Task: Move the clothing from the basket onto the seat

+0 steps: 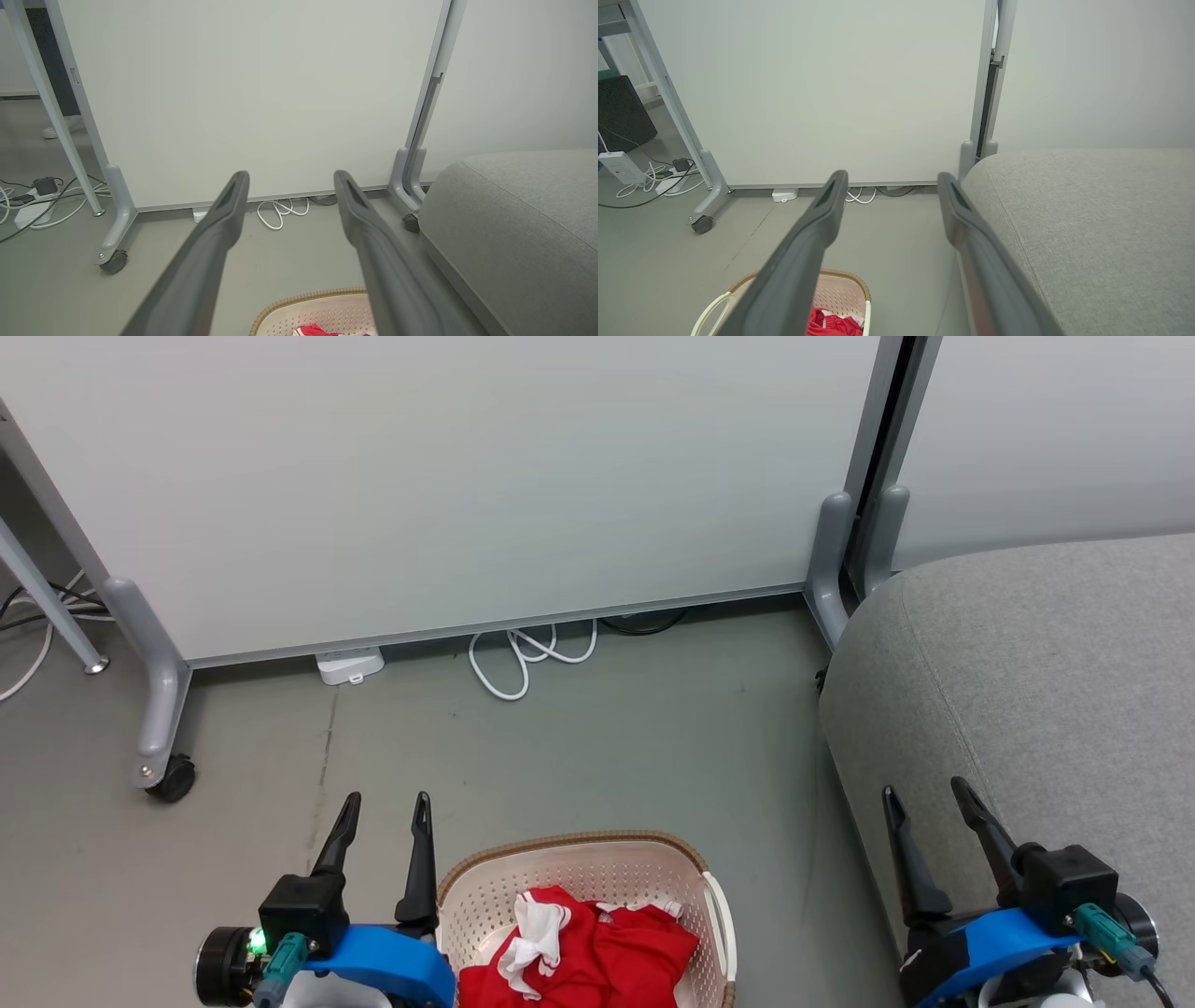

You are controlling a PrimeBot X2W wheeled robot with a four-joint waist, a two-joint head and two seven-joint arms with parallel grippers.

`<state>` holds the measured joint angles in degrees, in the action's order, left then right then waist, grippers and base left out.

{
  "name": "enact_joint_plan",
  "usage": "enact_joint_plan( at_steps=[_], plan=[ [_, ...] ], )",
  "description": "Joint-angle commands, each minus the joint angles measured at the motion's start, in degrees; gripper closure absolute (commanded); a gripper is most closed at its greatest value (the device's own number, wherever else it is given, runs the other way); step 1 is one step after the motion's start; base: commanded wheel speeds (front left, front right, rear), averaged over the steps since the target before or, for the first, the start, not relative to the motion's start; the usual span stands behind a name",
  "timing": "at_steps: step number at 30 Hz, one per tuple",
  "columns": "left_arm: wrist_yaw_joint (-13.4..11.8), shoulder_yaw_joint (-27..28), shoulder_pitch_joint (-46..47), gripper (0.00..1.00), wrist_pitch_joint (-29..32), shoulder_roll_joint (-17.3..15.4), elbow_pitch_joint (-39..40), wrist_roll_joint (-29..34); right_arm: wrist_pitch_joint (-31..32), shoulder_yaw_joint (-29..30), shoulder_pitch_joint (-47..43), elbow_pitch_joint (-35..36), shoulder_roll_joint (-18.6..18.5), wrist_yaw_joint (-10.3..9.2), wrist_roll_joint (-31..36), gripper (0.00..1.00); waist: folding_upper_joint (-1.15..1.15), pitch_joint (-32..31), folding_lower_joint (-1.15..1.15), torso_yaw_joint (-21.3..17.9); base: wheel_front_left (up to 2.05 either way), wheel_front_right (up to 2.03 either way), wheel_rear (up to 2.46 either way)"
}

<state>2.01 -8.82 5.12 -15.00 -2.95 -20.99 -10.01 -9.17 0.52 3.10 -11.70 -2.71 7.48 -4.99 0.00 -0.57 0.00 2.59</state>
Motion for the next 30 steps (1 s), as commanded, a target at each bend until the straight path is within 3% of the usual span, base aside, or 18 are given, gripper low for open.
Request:
enact_joint_plan(
  at_steps=[1, 20, 30],
  plan=[
    [-0.24, 0.02, 0.75, 0.0, -0.28, 0.04, -0.13, -0.32, -0.32, 0.07, -0.05, -0.13, -0.32, 0.02, 0.19, 0.0, 0.0, -0.04, 0.0, -0.08, 0.0, 0.0, 0.0],
    [-0.54, -0.39, 0.44, 0.0, -0.27, 0.07, -0.73, -0.71, -0.81, -0.36, 0.28, -0.26, -0.3, 0.02, -0.32, 0.0, 0.0, 0.76, 0.0, -0.78, 0.0, 0.0, 0.0],
    [-0.94, -0.06, 2.55, 0.0, -0.23, -1.17, -4.95, 0.67, -1.22, -4.32, 3.23, 0.61, -0.28, 0.02, -0.71, 0.0, 0.0, 6.76, 0.0, -6.53, 0.0, 0.0, 0.0]
  ],
)
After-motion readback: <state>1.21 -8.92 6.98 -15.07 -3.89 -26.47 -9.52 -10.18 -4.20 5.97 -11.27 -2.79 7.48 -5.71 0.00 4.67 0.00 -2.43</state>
